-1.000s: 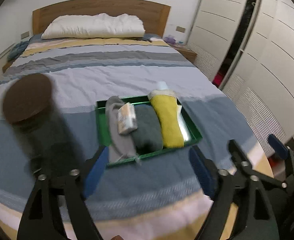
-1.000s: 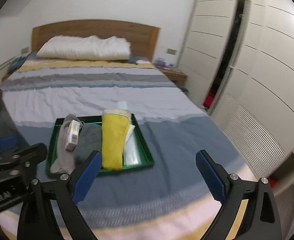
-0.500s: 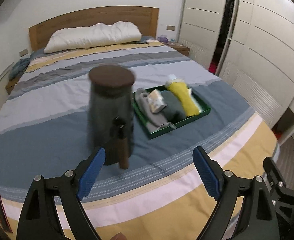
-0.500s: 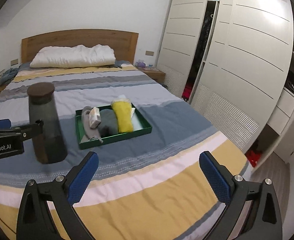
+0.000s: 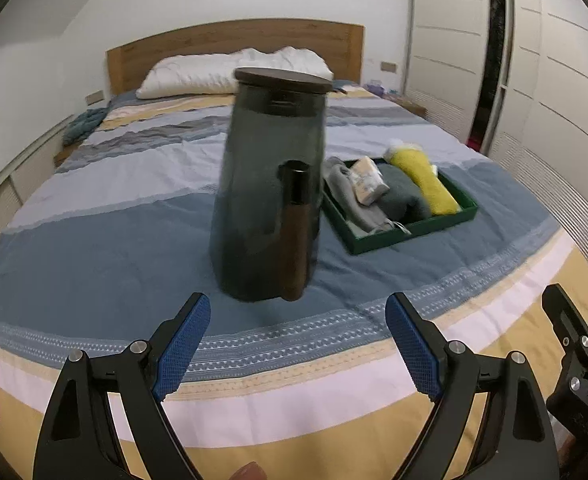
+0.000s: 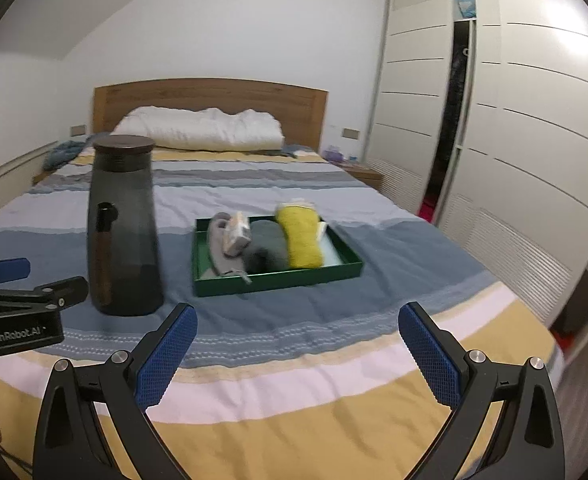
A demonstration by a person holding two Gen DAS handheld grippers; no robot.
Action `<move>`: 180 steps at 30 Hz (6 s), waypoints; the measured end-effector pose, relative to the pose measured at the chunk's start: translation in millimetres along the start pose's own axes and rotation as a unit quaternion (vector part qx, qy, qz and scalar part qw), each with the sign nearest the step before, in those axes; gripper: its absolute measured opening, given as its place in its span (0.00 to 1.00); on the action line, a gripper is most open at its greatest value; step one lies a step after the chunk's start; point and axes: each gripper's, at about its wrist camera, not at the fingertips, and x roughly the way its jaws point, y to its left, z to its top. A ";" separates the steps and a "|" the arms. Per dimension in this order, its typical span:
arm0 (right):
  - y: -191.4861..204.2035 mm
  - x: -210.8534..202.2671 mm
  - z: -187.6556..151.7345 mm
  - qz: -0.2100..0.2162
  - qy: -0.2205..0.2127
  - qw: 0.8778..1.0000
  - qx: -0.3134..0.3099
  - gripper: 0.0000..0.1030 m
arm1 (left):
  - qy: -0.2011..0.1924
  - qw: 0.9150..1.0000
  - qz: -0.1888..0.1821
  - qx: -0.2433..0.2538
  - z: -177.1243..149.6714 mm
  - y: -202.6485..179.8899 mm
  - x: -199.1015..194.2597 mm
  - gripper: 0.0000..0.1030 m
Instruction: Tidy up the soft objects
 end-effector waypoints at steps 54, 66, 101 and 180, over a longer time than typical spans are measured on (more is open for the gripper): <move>-25.1 -392.6 -40.8 0.056 -0.047 0.997 0.000 1.00 | -0.072 0.994 0.056 -0.059 -106.3 89.2 -356.6 0.98; -22.8 -366.8 -29.1 0.057 -0.031 0.998 -0.002 1.00 | -0.061 0.996 0.043 -0.043 -103.7 80.2 -337.2 0.98; -24.6 -366.0 -29.6 0.047 -0.032 0.998 0.006 1.00 | -0.066 0.997 0.022 -0.040 -105.0 76.1 -342.0 0.98; -15.8 -368.8 -37.5 0.043 -0.042 0.998 -0.015 1.00 | -0.162 0.982 0.097 -0.027 -114.7 51.9 -388.0 0.99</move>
